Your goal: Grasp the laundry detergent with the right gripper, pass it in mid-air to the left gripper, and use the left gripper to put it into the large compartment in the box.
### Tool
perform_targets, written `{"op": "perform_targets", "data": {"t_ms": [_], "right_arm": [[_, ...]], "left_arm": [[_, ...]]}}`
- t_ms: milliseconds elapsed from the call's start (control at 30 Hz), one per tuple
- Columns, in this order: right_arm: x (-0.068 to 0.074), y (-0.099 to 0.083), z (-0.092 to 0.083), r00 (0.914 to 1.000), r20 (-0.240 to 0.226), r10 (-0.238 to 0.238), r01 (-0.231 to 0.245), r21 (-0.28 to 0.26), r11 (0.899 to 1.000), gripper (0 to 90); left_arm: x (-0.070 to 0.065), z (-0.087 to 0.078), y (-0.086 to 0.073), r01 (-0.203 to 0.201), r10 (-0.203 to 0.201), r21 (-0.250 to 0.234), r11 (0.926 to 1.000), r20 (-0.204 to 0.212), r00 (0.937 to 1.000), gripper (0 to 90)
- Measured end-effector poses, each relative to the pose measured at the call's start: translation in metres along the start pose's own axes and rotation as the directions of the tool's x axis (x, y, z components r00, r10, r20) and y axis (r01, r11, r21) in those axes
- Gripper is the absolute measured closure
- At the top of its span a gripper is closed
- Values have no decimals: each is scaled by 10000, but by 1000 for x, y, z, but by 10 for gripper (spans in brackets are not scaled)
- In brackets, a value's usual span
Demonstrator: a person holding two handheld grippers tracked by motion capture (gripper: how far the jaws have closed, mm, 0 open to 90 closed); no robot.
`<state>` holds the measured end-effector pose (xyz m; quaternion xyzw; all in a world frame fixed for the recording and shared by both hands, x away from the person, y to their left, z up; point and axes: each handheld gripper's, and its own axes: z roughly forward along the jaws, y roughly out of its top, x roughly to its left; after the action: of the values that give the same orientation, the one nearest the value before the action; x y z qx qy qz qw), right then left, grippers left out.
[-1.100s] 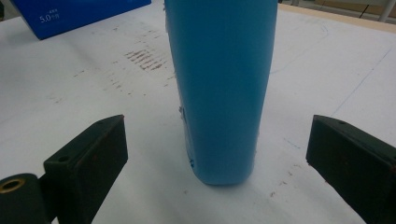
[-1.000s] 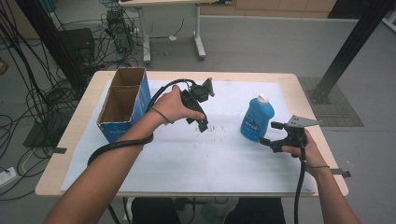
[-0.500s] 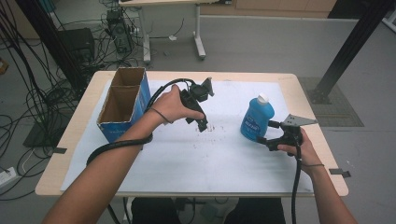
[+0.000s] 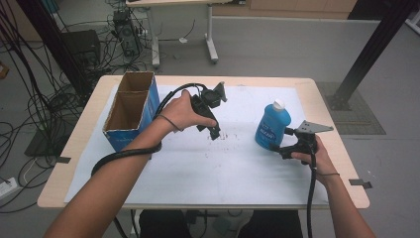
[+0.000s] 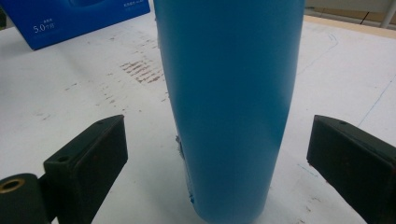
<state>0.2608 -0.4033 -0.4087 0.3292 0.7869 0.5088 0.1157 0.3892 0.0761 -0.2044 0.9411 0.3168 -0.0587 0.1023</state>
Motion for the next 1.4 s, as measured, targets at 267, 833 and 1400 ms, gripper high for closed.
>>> {"op": "perform_targets", "data": {"t_ms": [267, 833, 1400], "right_arm": [[1, 1, 6, 9999, 98, -53, 53, -27, 10000, 49], [3, -4, 17, 9995, 318, 11, -5, -192, 9998, 47], [5, -12, 26, 9990, 367, 245, -227, -497, 9985, 50]], "left_arm": [[0, -2, 0, -9, 9, -39, 10000, -5, 10000, 88], [1, 0, 0, -2, 2, -13, 10000, 57, 10000, 87], [2, 2, 0, 21, -21, 31, 10000, 73, 10000, 87]]}}
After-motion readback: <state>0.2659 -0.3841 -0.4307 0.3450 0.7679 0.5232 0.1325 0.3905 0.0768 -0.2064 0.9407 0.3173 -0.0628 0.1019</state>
